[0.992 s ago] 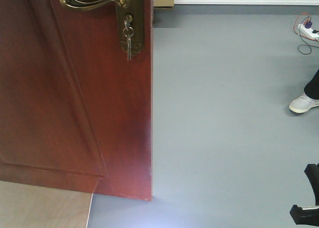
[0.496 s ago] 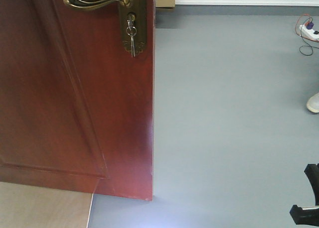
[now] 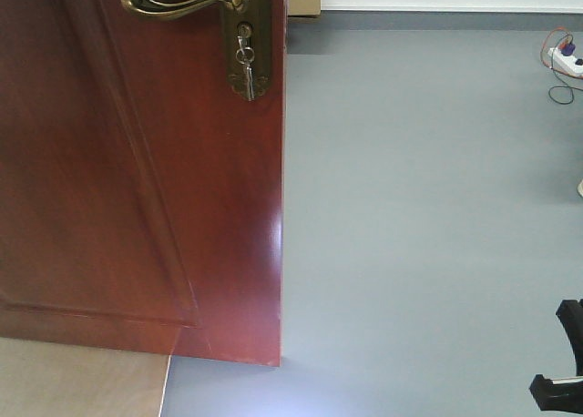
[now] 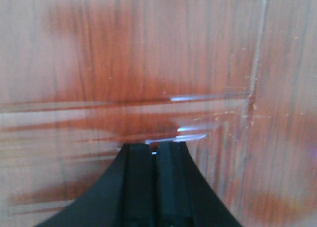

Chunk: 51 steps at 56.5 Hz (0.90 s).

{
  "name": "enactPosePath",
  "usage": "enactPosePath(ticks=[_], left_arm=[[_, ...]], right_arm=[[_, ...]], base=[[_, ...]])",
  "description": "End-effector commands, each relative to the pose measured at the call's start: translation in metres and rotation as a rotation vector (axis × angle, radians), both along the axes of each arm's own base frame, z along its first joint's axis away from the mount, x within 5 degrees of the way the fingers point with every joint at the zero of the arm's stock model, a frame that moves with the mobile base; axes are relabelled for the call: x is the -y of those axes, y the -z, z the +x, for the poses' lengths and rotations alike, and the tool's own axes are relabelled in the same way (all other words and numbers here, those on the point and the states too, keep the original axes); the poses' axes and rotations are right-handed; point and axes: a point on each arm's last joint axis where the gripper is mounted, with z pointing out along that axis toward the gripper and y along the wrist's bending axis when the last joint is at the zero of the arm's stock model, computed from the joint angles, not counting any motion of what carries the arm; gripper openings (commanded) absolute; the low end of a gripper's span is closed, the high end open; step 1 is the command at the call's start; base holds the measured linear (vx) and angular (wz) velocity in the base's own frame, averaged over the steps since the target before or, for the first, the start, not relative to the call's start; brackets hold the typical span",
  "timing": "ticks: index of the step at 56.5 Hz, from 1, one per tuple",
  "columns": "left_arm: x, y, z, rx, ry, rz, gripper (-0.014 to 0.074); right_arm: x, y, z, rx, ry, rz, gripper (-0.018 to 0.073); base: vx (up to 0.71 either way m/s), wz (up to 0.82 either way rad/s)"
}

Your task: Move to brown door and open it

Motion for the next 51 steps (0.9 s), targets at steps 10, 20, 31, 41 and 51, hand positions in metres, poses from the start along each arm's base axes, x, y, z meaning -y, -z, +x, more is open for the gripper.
enactPosePath(ticks=[10,20,31,41,51], left_arm=[[0.0021,-0.0222,-0.0111,0.070,0.022,-0.036,0.0036],[0.0021,-0.0222,-0.0111,0.070,0.022,-0.036,0.0036],[0.0021,-0.0222,-0.0111,0.070,0.022,-0.036,0.0036],[0.0021,-0.0222,-0.0111,0.070,0.022,-0.036,0.0036],[0.0021,-0.0222,-0.0111,0.070,0.022,-0.036,0.0036]], right_arm=[[0.0005,-0.0056,0.0016,0.078,0.004,-0.006,0.0000],[0.0005,-0.0056,0.0016,0.078,0.004,-0.006,0.0000],[0.0005,-0.0056,0.0016,0.078,0.004,-0.006,0.0000],[0.0005,-0.0056,0.0016,0.078,0.004,-0.006,0.0000],[0.0005,-0.0056,0.0016,0.078,0.004,-0.006,0.0000]], base=[[0.04,0.00],[0.04,0.00],[0.03,0.00],[0.03,0.00],[0.01,0.00]])
